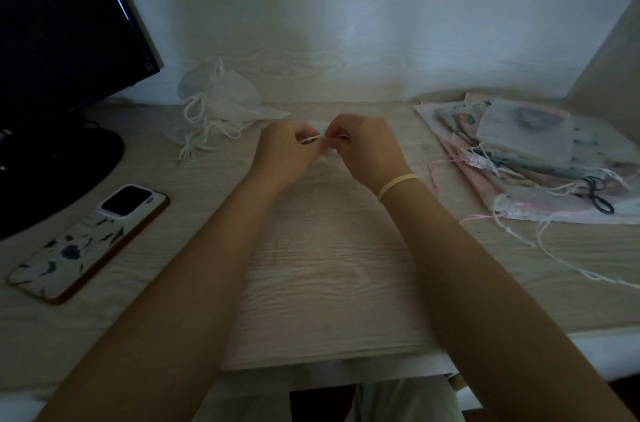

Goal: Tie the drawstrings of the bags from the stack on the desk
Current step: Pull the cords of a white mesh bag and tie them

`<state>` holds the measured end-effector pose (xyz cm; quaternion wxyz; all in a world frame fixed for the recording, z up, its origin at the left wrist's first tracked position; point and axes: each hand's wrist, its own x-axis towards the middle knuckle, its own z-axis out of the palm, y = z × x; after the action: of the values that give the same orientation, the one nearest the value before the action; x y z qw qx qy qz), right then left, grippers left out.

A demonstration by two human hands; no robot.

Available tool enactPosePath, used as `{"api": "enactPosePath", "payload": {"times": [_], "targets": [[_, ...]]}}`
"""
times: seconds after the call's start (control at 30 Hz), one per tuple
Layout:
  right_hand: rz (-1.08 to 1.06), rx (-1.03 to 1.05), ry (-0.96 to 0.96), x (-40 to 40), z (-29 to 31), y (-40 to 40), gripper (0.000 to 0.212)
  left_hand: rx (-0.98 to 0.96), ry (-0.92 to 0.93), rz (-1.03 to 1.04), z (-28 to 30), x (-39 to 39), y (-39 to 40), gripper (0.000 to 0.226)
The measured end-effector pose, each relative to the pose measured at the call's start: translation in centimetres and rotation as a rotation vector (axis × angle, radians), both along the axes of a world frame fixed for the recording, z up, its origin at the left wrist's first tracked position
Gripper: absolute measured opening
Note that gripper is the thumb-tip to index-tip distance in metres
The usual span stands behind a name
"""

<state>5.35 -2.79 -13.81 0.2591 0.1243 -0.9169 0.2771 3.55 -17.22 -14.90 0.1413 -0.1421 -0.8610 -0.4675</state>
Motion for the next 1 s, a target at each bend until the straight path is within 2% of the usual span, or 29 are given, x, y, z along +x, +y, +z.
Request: {"api": "enactPosePath", "payload": {"times": [0.23,0.4,0.47,0.53,0.6,0.67,0.77,1.0], "targets": [[-0.024,0.188,-0.082,0.2,-0.3,-0.1,0.014,0.026,-0.018,-0.054,-0.3,0.2,0.4,0.01],[-0.022,0.028,-0.303,0.3,0.6,0.0,0.018,-0.052,0.017,-0.037,-0.5,-0.1,0.3,0.004],[0.019,-0.107,-0.398,0.3,0.7,-0.1,0.016,-0.024,0.014,-0.035,-0.5,-0.1,0.3,0.008],[0.106,-0.443,-0.516,0.5,0.5,0.1,0.027,0.049,0.024,-0.018,-0.5,-0.2,0.4,0.014],[0.224,-0.847,-0.664,0.6,0.5,0.6,0.026,0.148,0.017,-0.004,-0.4,-0.1,0.3,0.022],[0.292,-1.1,-0.787,0.7,0.7,0.9,0.024,0.171,0.029,-0.009,-0.4,-0.2,0.3,0.02],[0.283,-1.205,-0.821,0.6,0.6,1.0,0.023,0.128,0.035,-0.056,-0.3,0.2,0.5,0.012],[0.314,-1.172,-0.738,0.3,0.1,0.9,0.015,0.164,0.017,-0.02,-0.5,0.0,0.4,0.008]]}}
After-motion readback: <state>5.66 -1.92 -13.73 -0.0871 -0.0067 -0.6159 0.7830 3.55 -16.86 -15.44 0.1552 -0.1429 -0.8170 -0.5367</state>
